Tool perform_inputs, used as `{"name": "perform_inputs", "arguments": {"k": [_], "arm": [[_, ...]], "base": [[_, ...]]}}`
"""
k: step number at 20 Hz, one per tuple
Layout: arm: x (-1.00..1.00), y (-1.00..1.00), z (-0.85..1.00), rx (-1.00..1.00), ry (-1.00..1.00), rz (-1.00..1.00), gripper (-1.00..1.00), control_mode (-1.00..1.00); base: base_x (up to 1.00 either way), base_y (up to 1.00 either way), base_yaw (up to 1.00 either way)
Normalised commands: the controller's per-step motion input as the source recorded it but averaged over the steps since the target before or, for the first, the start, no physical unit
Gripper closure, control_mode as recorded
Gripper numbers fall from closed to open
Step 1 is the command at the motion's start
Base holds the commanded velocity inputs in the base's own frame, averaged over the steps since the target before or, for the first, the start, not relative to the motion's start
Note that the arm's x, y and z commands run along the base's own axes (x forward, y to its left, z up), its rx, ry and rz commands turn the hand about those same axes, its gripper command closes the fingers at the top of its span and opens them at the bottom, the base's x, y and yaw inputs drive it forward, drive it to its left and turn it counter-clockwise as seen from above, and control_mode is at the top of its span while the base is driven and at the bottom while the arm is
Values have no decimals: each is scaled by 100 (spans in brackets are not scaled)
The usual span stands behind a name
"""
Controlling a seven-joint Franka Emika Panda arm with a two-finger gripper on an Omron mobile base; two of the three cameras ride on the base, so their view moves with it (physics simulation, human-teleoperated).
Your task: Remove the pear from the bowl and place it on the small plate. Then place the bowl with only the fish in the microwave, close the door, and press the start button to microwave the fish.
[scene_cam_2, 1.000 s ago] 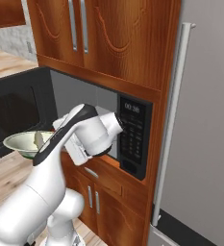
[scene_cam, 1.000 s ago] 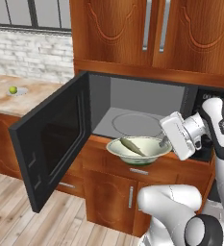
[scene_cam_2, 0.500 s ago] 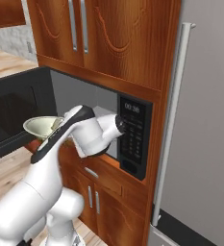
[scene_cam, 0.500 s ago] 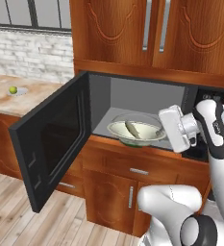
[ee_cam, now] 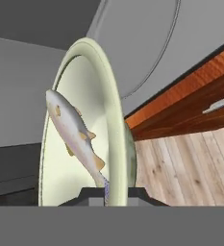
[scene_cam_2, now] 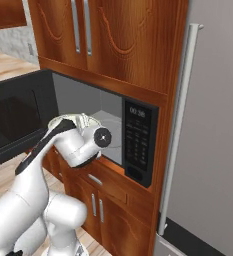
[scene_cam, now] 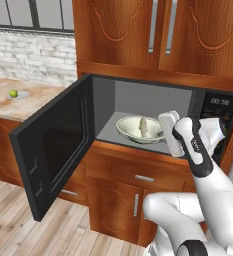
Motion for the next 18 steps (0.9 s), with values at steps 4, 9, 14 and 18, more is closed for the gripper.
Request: {"name": "perform_inputs", "arguments": {"k": [4,9,14,18], "arm": [[68,0,-13,-19,0,-41,100,-100],[47,-4,-19,-6,0,-31,100,-100],[16,-28,-37,0,0,-15,100,-100],[19,-32,-11,0,0,-7,100,-100]], "base": [[0,0,0],[0,0,0],[0,0,0],[0,0,0]]}}
